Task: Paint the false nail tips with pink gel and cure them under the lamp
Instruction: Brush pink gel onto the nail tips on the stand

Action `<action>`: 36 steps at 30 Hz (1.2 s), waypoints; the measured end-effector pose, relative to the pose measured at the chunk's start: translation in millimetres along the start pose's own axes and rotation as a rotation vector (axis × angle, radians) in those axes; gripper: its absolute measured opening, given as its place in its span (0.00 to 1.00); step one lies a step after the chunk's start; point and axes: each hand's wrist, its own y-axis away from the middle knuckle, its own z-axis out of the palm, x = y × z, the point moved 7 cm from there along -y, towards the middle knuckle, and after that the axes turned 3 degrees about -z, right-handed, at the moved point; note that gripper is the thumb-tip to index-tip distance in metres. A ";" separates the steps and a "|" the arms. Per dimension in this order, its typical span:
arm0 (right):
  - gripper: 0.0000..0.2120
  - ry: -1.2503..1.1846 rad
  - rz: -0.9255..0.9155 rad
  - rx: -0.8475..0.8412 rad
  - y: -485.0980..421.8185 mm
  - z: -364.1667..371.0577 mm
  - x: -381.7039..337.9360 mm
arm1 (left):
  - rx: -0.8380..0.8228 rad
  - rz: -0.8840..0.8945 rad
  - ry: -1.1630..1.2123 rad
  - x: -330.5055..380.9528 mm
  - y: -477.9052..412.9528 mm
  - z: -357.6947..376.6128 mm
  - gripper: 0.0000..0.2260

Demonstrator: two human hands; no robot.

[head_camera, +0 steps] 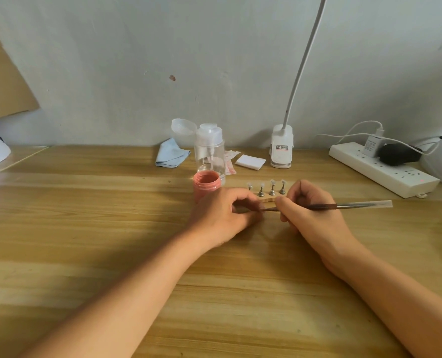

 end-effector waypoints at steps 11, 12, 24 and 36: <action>0.09 -0.083 0.035 0.087 -0.5 -9.7 2.9 | -0.005 0.010 0.029 0.6 0.5 0.4 0.09; 0.09 -0.116 0.040 0.080 -0.2 -9.3 2.6 | -0.006 0.002 0.032 -0.7 0.4 0.7 0.08; 0.09 0.048 0.048 0.001 -1.2 -2.6 2.8 | -0.010 -0.065 0.066 -4.2 -0.5 -0.9 0.10; 0.11 -0.014 -0.011 0.004 0.6 -0.1 -2.5 | -0.010 -0.059 0.096 -3.6 -0.4 -0.8 0.09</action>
